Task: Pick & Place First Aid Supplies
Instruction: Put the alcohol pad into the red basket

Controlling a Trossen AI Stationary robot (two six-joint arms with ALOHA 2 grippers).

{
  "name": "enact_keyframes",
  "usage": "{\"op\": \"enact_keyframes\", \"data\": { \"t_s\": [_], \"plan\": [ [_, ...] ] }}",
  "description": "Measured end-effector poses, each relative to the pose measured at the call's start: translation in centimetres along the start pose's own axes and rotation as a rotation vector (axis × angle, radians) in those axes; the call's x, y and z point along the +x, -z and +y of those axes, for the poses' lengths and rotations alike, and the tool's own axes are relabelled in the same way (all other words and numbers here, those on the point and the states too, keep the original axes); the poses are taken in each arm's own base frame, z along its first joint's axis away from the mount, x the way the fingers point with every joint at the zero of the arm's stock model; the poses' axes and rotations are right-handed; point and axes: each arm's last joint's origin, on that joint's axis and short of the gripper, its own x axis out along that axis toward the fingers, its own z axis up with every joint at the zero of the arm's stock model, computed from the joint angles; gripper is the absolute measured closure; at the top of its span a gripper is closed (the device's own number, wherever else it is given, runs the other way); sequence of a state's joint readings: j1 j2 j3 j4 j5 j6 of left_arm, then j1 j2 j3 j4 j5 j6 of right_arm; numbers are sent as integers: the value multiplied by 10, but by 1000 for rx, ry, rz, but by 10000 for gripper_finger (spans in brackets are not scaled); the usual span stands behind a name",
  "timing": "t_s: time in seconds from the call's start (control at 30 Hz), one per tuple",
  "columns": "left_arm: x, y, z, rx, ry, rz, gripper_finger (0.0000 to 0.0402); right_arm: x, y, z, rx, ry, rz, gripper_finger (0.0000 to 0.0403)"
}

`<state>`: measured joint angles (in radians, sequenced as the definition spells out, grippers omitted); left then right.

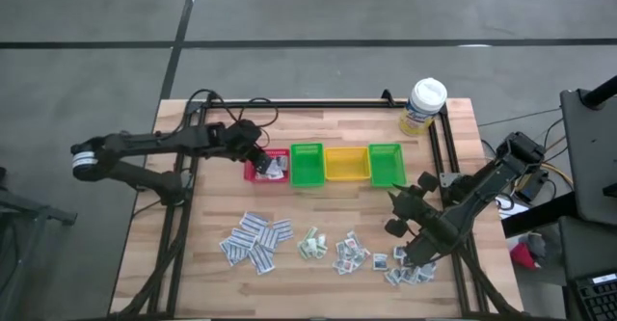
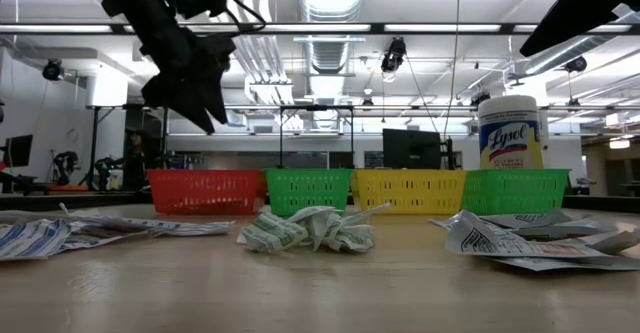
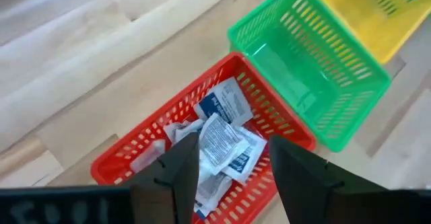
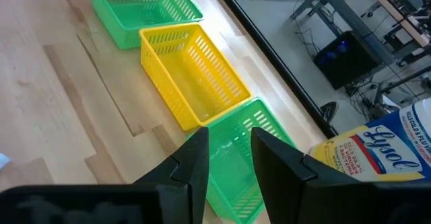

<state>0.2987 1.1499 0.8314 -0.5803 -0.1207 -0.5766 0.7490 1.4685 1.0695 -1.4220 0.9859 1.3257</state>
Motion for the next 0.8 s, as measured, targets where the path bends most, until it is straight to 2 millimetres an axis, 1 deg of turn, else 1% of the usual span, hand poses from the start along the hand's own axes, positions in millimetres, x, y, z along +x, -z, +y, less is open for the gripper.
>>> {"op": "enact_keyframes", "data": {
  "t_s": [0.1,0.2,0.33,0.47,0.63,0.7,0.8],
  "plan": [
    [-4,4,1,-4,-9,24,230,0,0,0,-2,-1,0,289],
    [-8,8,-4,19,11,27,229,0,1,0,-25,-5,15,289],
    [-15,17,-17,160,61,16,230,0,4,1,-90,-38,127,296],
    [-24,24,-36,329,99,-86,230,-1,11,2,-178,-111,326,303],
    [-38,31,-59,492,166,-298,230,-5,17,4,-272,-230,566,309],
    [-42,35,-64,520,203,-368,230,-6,19,6,-294,-278,627,310],
    [-47,42,-64,537,257,-425,230,-8,19,11,-306,-365,667,305]
  ]
}}
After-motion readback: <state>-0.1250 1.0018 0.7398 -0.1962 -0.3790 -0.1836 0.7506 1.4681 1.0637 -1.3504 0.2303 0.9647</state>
